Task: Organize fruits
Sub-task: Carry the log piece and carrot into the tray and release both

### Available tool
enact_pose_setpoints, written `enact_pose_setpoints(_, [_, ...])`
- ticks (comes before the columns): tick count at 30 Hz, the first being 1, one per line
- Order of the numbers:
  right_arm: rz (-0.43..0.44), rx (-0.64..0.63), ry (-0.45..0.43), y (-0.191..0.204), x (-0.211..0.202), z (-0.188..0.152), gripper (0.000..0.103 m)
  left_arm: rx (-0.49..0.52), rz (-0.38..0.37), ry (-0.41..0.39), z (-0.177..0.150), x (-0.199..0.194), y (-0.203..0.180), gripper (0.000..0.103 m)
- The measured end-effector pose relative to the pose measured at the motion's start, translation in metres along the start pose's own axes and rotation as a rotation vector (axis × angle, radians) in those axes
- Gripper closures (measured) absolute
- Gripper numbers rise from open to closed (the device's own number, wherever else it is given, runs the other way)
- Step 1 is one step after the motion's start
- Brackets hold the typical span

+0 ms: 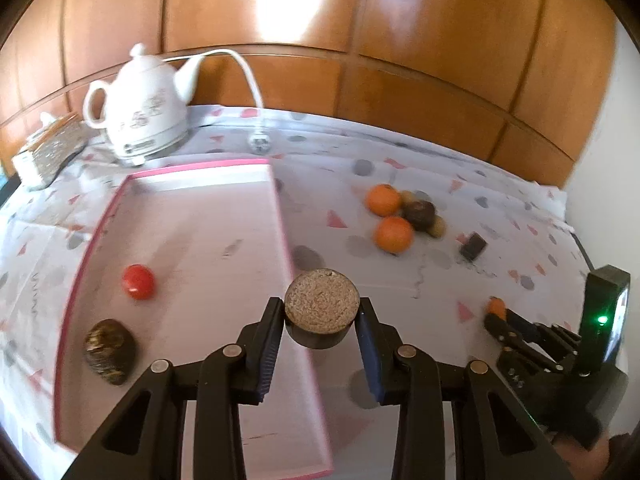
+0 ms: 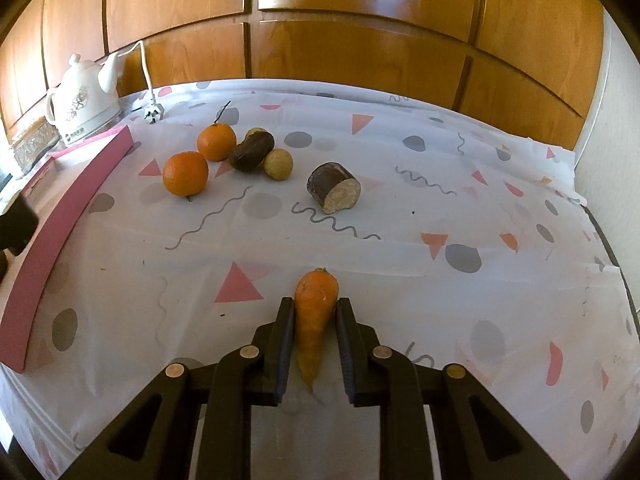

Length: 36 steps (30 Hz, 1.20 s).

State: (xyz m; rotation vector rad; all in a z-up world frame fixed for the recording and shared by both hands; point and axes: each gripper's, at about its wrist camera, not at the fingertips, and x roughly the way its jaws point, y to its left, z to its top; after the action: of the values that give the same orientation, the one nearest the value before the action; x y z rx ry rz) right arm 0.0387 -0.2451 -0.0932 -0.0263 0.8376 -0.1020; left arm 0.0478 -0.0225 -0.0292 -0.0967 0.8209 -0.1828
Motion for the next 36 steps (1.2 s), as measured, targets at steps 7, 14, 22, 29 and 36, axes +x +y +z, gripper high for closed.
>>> enact_pose_setpoints(7, [0.087,-0.013,-0.009,0.019,-0.016,0.012,0.083,-0.061,0.059,-0.017,-0.001,-0.007,0.031,0.066])
enact_pose_setpoints(14, [0.247,-0.059,-0.030,0.060,-0.036,0.031,0.083,-0.089,0.099,-0.019,-0.005,-0.012,0.050,0.066])
enact_pose_setpoints(22, [0.401,-0.129,-0.027,0.113,-0.048,0.053,0.083,-0.133,0.128,-0.005,-0.011,-0.011,0.070,0.066])
enact_pose_setpoints(29, [0.467,-0.160,-0.013,0.145,-0.046,0.064,0.083,-0.159,0.155,0.000,-0.016,-0.011,0.081,0.066])
enact_pose_setpoints(36, [0.514,-0.154,0.009,0.166,-0.041,0.075,0.082,-0.187,0.173,-0.003,-0.017,-0.013,0.091,0.064])
